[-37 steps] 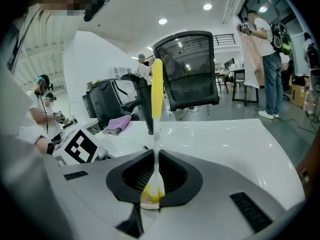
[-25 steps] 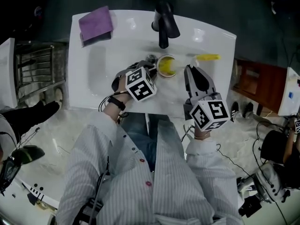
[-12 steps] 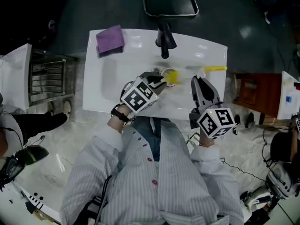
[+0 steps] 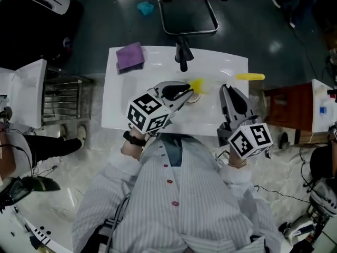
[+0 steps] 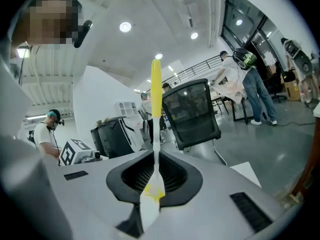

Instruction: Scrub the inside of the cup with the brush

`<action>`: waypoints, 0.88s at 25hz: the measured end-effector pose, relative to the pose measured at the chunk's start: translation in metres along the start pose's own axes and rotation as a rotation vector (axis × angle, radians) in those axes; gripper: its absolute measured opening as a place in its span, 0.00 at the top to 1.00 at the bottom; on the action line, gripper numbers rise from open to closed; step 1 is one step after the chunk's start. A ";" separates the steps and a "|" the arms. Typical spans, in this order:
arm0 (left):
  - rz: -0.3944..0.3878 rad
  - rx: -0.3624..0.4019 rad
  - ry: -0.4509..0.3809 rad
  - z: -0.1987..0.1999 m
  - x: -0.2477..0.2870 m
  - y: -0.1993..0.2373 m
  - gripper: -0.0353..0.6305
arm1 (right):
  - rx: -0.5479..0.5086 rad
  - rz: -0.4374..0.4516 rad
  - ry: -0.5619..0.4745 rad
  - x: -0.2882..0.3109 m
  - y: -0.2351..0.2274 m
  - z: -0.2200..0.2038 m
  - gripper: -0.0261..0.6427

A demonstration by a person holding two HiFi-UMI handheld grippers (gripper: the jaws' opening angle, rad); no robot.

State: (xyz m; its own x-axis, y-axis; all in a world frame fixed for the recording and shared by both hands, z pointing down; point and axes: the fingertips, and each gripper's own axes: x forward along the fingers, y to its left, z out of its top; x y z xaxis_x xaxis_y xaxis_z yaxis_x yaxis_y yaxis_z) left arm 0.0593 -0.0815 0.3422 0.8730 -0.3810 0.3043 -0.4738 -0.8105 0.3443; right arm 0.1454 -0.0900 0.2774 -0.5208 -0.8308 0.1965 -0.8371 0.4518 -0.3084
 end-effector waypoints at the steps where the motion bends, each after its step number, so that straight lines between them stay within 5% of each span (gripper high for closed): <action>1: -0.001 0.003 -0.032 0.011 -0.003 -0.005 0.86 | -0.010 0.009 -0.010 -0.002 0.003 0.008 0.88; 11: -0.037 0.064 -0.164 0.060 -0.025 -0.041 0.94 | -0.048 0.055 -0.071 -0.015 0.023 0.034 0.88; 22: -0.051 0.114 -0.193 0.076 -0.021 -0.050 0.93 | -0.071 0.081 -0.069 -0.014 0.030 0.041 0.88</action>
State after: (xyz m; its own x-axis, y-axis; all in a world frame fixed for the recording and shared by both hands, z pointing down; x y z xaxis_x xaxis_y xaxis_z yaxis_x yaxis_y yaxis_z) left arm 0.0738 -0.0663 0.2514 0.9065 -0.4074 0.1103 -0.4221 -0.8717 0.2489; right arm 0.1346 -0.0784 0.2271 -0.5764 -0.8099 0.1086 -0.8039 0.5381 -0.2534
